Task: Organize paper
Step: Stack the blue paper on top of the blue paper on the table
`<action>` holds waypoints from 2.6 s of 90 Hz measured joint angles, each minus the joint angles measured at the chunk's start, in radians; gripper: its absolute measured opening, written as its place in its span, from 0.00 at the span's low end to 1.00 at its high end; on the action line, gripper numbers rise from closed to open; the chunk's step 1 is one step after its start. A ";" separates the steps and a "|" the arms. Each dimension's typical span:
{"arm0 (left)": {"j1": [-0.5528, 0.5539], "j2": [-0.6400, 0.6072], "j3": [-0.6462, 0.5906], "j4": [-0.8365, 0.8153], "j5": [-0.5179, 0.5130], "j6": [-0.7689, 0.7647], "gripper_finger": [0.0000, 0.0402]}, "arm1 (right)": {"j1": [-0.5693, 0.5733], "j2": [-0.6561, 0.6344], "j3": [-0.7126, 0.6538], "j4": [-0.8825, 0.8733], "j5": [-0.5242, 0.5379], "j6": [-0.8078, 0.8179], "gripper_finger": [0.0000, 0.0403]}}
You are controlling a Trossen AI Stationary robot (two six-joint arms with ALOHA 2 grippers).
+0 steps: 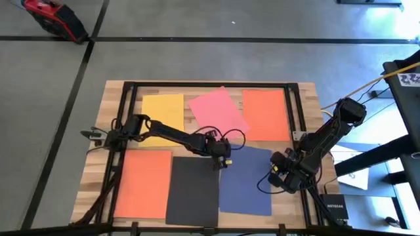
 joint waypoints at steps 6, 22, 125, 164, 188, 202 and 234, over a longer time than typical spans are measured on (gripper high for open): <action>0.005 0.005 -0.004 0.005 0.001 0.000 0.00 | 0.000 0.000 0.000 0.001 0.000 0.000 0.00; 0.009 0.023 -0.002 0.017 -0.001 -0.001 0.00 | 0.000 0.000 0.000 0.003 -0.002 0.000 0.00; 0.024 0.004 0.116 -0.161 -0.019 0.089 0.00 | 0.000 0.004 0.063 -0.084 -0.036 -0.030 0.00; -0.012 0.011 0.062 -0.169 0.041 0.041 0.00 | 0.052 0.002 0.089 -0.005 -0.191 -0.057 0.00; -0.026 0.036 0.064 -0.121 0.095 0.041 0.00 | 0.109 0.002 0.090 0.132 -0.200 -0.028 0.00; -0.032 0.060 0.064 -0.078 0.105 0.033 0.00 | 0.107 0.002 0.091 0.151 -0.192 -0.030 0.00; -0.032 0.066 0.063 0.050 0.125 0.034 0.00 | 0.105 0.002 0.091 0.170 -0.147 -0.052 0.00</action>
